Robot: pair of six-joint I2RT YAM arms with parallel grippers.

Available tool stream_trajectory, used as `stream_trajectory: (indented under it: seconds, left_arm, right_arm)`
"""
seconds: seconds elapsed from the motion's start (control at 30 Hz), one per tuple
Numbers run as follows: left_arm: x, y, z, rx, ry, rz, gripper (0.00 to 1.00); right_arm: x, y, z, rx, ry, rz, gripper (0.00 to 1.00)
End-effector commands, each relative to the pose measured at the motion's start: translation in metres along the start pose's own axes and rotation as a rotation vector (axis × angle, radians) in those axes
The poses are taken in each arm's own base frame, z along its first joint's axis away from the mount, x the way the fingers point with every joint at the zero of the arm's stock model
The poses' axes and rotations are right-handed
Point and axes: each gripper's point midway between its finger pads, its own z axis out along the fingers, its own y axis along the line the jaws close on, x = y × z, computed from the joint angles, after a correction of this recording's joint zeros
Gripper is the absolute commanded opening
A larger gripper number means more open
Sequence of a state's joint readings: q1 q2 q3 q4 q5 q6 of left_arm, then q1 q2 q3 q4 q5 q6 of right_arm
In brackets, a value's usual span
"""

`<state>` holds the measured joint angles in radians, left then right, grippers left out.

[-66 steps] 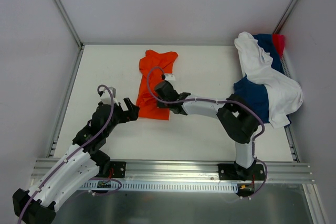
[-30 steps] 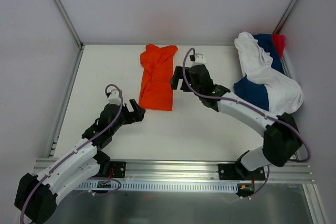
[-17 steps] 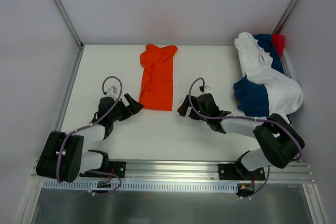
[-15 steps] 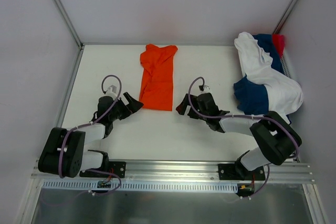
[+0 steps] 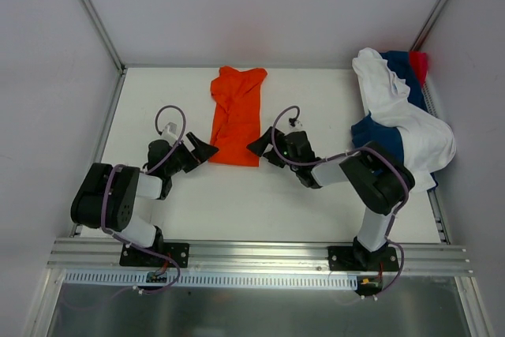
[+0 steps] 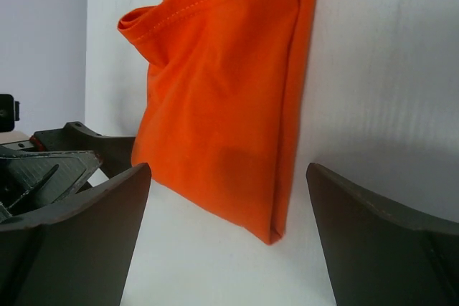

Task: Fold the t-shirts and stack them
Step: Grab one side of the 2/3 rectangular tshirt with both arms

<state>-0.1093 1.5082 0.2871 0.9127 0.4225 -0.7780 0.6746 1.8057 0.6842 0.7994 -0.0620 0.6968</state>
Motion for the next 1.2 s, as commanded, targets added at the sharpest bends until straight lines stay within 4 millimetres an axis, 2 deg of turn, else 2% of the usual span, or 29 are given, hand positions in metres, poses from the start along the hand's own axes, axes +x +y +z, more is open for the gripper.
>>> stream_trajectory:
  seconds: [0.0, 0.2, 0.4, 0.47, 0.7, 0.87, 0.97, 1.0, 1.03, 1.1, 1.13, 1.17]
  left_arm:
    - [0.002, 0.001, 0.007, 0.028, 0.018, -0.04, 0.98]
    - [0.007, 0.006, 0.008, 0.029, 0.032, -0.059, 0.95]
    - [0.012, 0.009, 0.006, 0.024, 0.041, -0.068, 0.92]
    - [0.013, 0.009, 0.005, 0.022, 0.041, -0.071, 0.9]
    - [0.016, 0.01, 0.003, 0.022, 0.045, -0.081, 0.85]
    - [0.018, 0.01, 0.001, 0.023, 0.048, -0.086, 0.79]
    - [0.019, 0.009, 0.001, 0.029, 0.053, -0.083, 0.67]
    - [0.019, 0.008, 0.001, 0.033, 0.055, -0.082, 0.51]
    - [0.02, 0.009, 0.001, 0.031, 0.061, -0.086, 0.38]
    - [0.021, 0.008, 0.001, 0.036, 0.068, -0.089, 0.22]
    - [0.023, 0.009, 0.001, 0.031, 0.076, -0.094, 0.03]
    - [0.022, 0.009, 0.003, 0.029, 0.077, -0.094, 0.0]
  right_arm:
    - [0.02, -0.008, 0.011, 0.022, 0.049, 0.057, 0.95]
    - [0.031, -0.016, 0.011, 0.052, 0.057, 0.06, 0.85]
    - [0.049, -0.017, 0.003, 0.071, 0.069, 0.054, 0.77]
    - [0.054, -0.022, 0.0, 0.091, 0.061, 0.049, 0.72]
    - [0.071, -0.025, -0.008, 0.121, 0.067, 0.031, 0.46]
    - [0.073, -0.026, -0.009, 0.133, 0.069, 0.024, 0.39]
    - [0.075, -0.026, -0.008, 0.138, 0.07, 0.019, 0.37]
    - [0.076, -0.026, -0.008, 0.141, 0.07, 0.018, 0.37]
    - [0.076, -0.027, -0.009, 0.142, 0.069, 0.018, 0.37]
    - [0.076, -0.027, -0.009, 0.144, 0.065, 0.015, 0.33]
    - [0.077, -0.028, -0.011, 0.147, 0.065, 0.012, 0.28]
    - [0.076, -0.029, -0.011, 0.148, 0.064, 0.009, 0.13]
